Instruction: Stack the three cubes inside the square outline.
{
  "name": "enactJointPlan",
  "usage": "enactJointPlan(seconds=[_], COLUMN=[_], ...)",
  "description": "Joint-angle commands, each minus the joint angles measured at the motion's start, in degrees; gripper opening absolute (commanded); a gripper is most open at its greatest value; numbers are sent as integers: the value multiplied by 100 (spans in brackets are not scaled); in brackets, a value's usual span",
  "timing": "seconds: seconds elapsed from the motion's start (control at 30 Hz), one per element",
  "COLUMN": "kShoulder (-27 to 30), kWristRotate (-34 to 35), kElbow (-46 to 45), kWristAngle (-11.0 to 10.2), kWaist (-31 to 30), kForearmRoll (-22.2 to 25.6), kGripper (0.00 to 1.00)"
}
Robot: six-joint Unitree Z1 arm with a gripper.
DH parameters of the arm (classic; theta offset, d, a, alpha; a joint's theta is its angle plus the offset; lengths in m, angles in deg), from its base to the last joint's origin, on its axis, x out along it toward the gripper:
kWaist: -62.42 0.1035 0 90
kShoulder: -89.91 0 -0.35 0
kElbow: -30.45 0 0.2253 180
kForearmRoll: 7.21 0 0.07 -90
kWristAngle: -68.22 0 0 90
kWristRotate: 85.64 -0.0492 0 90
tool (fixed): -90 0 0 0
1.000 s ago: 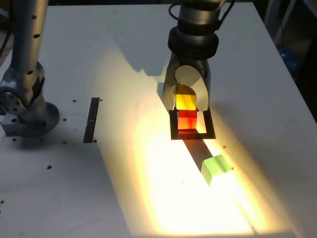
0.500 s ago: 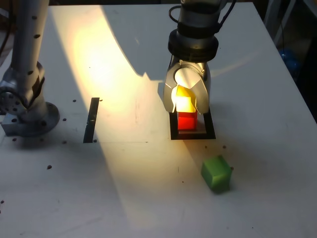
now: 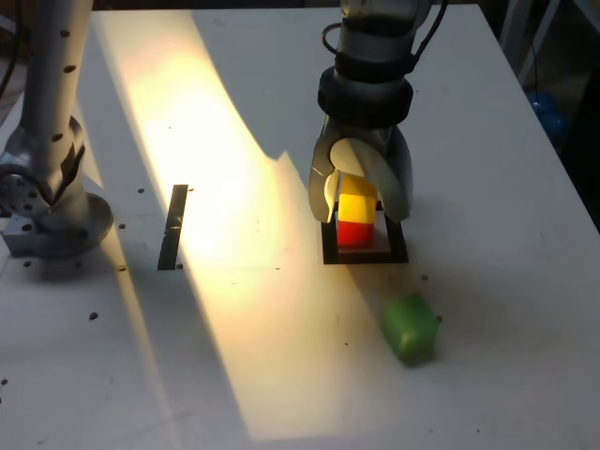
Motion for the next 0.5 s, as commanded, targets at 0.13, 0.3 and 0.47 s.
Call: enactJointPlan(seconds=[0.13, 0.3, 0.47], kShoulder=[342, 520, 560], kWristRotate=[140, 208, 107], kElbow=[-20, 137, 475], kWristAngle=[-293, -564, -746], kWaist=[-28, -127, -391], kForearmRoll=[117, 433, 739], kGripper=[100, 99, 99])
